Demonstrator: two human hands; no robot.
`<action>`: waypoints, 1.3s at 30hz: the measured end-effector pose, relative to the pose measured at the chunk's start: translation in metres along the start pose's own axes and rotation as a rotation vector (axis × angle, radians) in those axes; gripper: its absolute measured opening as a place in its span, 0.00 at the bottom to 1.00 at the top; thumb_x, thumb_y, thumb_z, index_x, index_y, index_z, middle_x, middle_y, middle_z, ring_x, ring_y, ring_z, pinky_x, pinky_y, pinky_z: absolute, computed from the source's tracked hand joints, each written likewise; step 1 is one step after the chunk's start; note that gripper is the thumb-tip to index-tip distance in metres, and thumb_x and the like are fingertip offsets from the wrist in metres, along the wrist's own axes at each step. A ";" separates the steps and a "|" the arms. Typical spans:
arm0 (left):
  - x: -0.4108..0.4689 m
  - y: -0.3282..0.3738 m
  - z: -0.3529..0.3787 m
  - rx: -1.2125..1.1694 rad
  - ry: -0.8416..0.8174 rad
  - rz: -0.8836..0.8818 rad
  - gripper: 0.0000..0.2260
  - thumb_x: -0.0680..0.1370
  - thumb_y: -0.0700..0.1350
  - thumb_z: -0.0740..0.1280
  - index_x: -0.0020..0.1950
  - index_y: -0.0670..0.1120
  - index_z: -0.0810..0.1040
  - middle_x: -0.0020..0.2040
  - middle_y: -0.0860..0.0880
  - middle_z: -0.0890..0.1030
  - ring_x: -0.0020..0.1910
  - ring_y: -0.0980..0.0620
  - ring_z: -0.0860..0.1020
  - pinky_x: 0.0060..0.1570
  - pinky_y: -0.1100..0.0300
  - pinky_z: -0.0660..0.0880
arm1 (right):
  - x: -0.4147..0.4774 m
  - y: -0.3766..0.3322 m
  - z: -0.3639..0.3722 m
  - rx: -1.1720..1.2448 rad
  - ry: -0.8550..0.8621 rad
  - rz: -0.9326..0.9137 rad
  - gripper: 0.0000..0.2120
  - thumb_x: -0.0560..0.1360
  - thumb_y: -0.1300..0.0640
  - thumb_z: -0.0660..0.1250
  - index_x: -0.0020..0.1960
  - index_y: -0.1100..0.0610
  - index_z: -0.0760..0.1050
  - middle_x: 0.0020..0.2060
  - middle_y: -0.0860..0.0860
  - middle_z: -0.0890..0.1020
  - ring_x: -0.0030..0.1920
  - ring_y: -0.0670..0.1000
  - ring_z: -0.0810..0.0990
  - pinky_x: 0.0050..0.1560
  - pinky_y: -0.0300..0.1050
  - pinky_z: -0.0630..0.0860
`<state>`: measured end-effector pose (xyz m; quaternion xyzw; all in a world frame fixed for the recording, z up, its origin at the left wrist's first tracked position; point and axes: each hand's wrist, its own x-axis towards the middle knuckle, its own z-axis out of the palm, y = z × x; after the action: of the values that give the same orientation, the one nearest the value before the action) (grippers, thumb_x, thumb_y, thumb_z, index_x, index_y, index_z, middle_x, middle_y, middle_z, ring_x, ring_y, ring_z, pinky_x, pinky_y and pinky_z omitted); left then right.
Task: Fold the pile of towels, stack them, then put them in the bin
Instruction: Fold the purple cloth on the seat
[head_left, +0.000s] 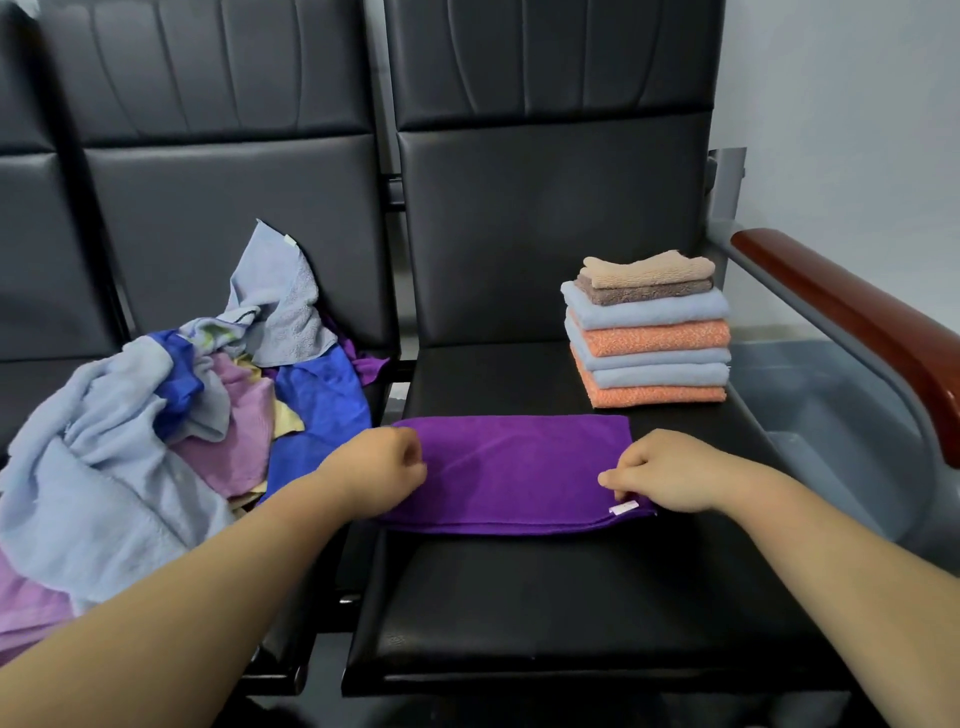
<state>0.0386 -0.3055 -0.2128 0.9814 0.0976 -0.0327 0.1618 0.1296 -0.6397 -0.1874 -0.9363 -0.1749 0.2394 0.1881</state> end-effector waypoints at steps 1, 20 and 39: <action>0.003 0.004 0.004 -0.020 0.077 0.005 0.04 0.79 0.48 0.66 0.47 0.50 0.77 0.46 0.52 0.79 0.47 0.48 0.79 0.50 0.53 0.77 | 0.001 -0.001 -0.001 -0.013 0.030 0.011 0.16 0.78 0.42 0.70 0.38 0.51 0.86 0.38 0.48 0.85 0.43 0.49 0.82 0.46 0.45 0.76; 0.029 0.037 0.053 0.238 -0.172 0.094 0.34 0.79 0.73 0.50 0.82 0.64 0.47 0.84 0.53 0.47 0.82 0.37 0.44 0.80 0.38 0.45 | 0.043 -0.033 0.047 -0.064 0.259 -0.187 0.24 0.82 0.43 0.66 0.75 0.48 0.70 0.74 0.48 0.71 0.74 0.51 0.68 0.73 0.50 0.69; 0.015 0.055 0.051 0.206 0.045 0.179 0.23 0.78 0.63 0.63 0.68 0.53 0.71 0.63 0.49 0.73 0.64 0.44 0.72 0.64 0.49 0.71 | 0.028 -0.004 0.054 -0.293 0.174 -0.062 0.41 0.78 0.25 0.51 0.84 0.46 0.52 0.84 0.49 0.51 0.84 0.54 0.48 0.82 0.61 0.51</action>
<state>0.0622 -0.3701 -0.2457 0.9981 0.0093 -0.0061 0.0604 0.1235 -0.6103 -0.2407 -0.9651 -0.2196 0.1235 0.0714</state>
